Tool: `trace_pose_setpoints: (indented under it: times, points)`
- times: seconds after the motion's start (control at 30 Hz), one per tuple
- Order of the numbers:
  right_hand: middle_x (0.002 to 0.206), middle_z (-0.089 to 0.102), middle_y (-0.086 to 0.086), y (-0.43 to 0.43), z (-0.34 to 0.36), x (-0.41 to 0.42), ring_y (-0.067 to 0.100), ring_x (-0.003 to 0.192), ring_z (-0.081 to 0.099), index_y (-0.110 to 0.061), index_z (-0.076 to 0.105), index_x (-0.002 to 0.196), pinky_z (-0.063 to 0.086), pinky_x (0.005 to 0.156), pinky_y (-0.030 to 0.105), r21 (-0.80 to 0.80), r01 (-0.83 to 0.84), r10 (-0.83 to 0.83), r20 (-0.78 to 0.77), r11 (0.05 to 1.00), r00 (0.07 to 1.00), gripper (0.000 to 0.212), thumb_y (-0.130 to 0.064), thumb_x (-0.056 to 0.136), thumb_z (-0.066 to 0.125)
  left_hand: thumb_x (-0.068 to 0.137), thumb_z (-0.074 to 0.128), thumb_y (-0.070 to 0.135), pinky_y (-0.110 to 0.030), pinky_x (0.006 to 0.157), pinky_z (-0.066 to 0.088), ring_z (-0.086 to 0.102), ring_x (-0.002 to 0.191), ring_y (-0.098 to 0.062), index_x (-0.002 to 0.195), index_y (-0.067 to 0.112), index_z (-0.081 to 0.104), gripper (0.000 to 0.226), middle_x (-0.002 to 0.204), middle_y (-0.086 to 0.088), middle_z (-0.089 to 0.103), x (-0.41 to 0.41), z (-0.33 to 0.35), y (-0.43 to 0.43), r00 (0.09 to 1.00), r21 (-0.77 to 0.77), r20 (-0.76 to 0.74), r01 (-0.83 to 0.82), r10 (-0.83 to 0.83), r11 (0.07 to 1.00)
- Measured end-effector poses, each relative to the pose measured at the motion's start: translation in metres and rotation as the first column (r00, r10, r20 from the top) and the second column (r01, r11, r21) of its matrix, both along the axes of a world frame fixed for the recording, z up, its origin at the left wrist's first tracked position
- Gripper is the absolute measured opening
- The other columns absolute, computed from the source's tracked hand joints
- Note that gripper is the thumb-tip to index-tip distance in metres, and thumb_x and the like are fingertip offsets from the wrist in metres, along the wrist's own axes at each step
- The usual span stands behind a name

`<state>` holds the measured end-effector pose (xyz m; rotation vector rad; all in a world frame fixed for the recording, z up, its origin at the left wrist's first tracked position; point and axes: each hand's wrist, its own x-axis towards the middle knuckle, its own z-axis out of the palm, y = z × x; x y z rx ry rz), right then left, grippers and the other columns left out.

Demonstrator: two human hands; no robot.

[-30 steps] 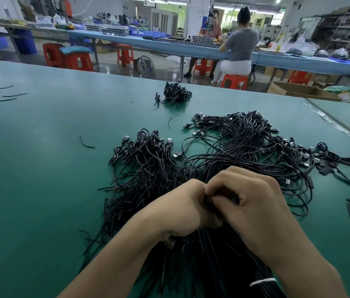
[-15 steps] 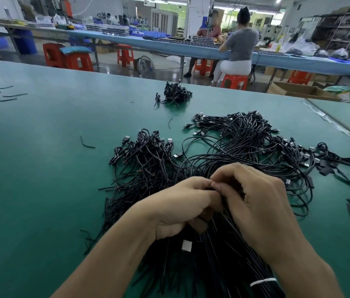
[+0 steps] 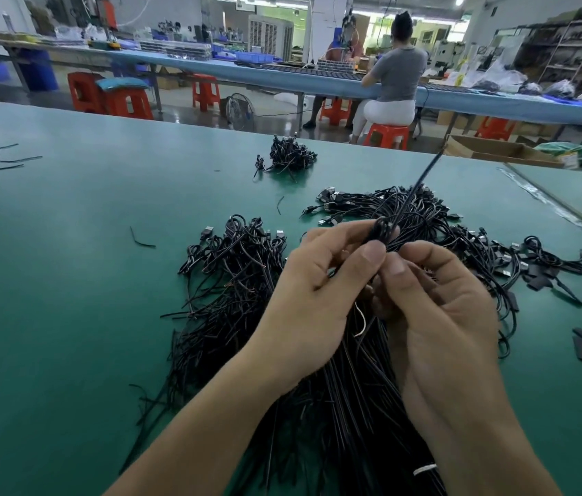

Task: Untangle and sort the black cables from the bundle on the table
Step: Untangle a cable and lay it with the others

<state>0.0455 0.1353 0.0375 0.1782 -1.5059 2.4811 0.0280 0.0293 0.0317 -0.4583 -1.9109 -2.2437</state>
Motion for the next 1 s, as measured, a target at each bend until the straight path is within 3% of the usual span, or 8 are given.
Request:
trace_pose_setpoints:
  times: [0.17,0.27,0.4,0.53,0.7,0.77,0.9,1.0]
  points:
    - [0.071,0.063,0.001,0.001,-0.002,-0.004,0.008,0.054,0.055,-0.02,0.067,0.075,0.046,0.046,0.017,-0.264,-0.151,0.212,0.222,0.953,0.952,0.012,-0.011,0.068,0.07,0.092,0.056,0.043,-0.015,0.086,0.039,0.047,0.097,-0.007,0.118,0.043,0.069,0.029,0.091,0.013,0.043,-0.003,-0.004,-0.011,0.931,-0.426,-0.295,-0.329,0.214,0.843]
    - [0.067,0.059,-0.001,0.0,-0.006,-0.007,0.006,0.051,0.049,-0.017,0.061,0.086,0.043,0.043,0.016,-0.331,-0.199,0.304,0.306,0.922,0.902,0.017,-0.011,0.071,0.067,0.097,0.059,0.03,-0.008,0.074,0.039,0.055,0.084,0.0,0.116,0.031,0.071,0.023,0.082,0.014,0.052,-0.004,-0.007,-0.014,0.926,-0.437,-0.336,-0.316,0.173,0.842]
    - [0.067,0.063,-0.001,0.001,-0.009,-0.011,0.005,0.048,0.05,-0.016,0.059,0.094,0.043,0.042,0.015,-0.345,-0.184,0.315,0.373,0.92,0.873,0.028,-0.012,0.068,0.068,0.098,0.062,0.026,-0.022,0.076,0.052,0.063,0.076,-0.002,0.117,0.032,0.07,0.021,0.087,0.009,0.069,-0.005,-0.009,-0.016,0.941,-0.469,-0.307,-0.28,0.142,0.837]
    - [0.063,0.061,0.001,0.003,-0.013,-0.015,0.006,0.044,0.052,-0.016,0.06,0.09,0.043,0.041,0.015,-0.338,-0.113,0.258,0.422,0.934,0.869,0.027,-0.01,0.065,0.068,0.097,0.052,0.03,-0.016,0.068,0.052,0.067,0.071,-0.003,0.101,0.032,0.069,0.018,0.077,0.01,0.069,0.001,-0.005,-0.013,0.972,-0.444,-0.212,-0.192,0.105,0.875]
    - [0.065,0.059,0.001,0.002,-0.018,-0.016,0.008,0.049,0.049,-0.012,0.066,0.09,0.042,0.041,0.017,-0.278,-0.157,0.266,0.416,0.948,0.87,0.028,-0.01,0.062,0.071,0.098,0.058,0.037,-0.044,0.071,0.06,0.069,0.07,-0.02,0.084,0.02,0.064,0.023,0.076,-0.001,0.071,0.001,-0.004,-0.01,0.992,-0.357,-0.097,-0.105,0.076,0.928]
    - [0.064,0.058,0.001,0.004,-0.017,-0.016,0.008,0.047,0.047,-0.015,0.058,0.094,0.041,0.039,0.017,-0.252,-0.147,0.244,0.415,0.956,0.876,0.034,-0.009,0.064,0.071,0.092,0.07,0.026,-0.042,0.073,0.059,0.07,0.072,-0.017,0.094,0.029,0.061,0.009,0.082,0.003,0.072,-0.002,-0.005,-0.011,0.991,-0.301,-0.081,-0.129,0.109,0.945]
    - [0.058,0.055,-0.002,0.008,-0.015,-0.015,0.006,0.042,0.044,-0.02,0.05,0.075,0.037,0.037,0.017,-0.255,-0.13,0.229,0.412,0.958,0.882,0.024,-0.007,0.067,0.068,0.084,0.079,0.014,-0.032,0.082,0.057,0.073,0.08,-0.016,0.123,0.034,0.048,0.053,0.09,0.003,0.077,-0.009,-0.009,-0.016,0.997,-0.24,-0.024,-0.071,0.067,0.968]
    - [0.059,0.052,-0.002,0.009,-0.016,-0.015,0.006,0.043,0.043,-0.02,0.051,0.075,0.036,0.037,0.017,-0.258,-0.107,0.215,0.437,0.96,0.873,0.023,-0.005,0.073,0.068,0.08,0.08,0.003,-0.02,0.078,0.055,0.072,0.079,-0.009,0.111,0.027,0.063,0.042,0.089,0.005,0.077,-0.01,-0.011,-0.018,0.999,-0.26,-0.041,-0.044,0.034,0.965]
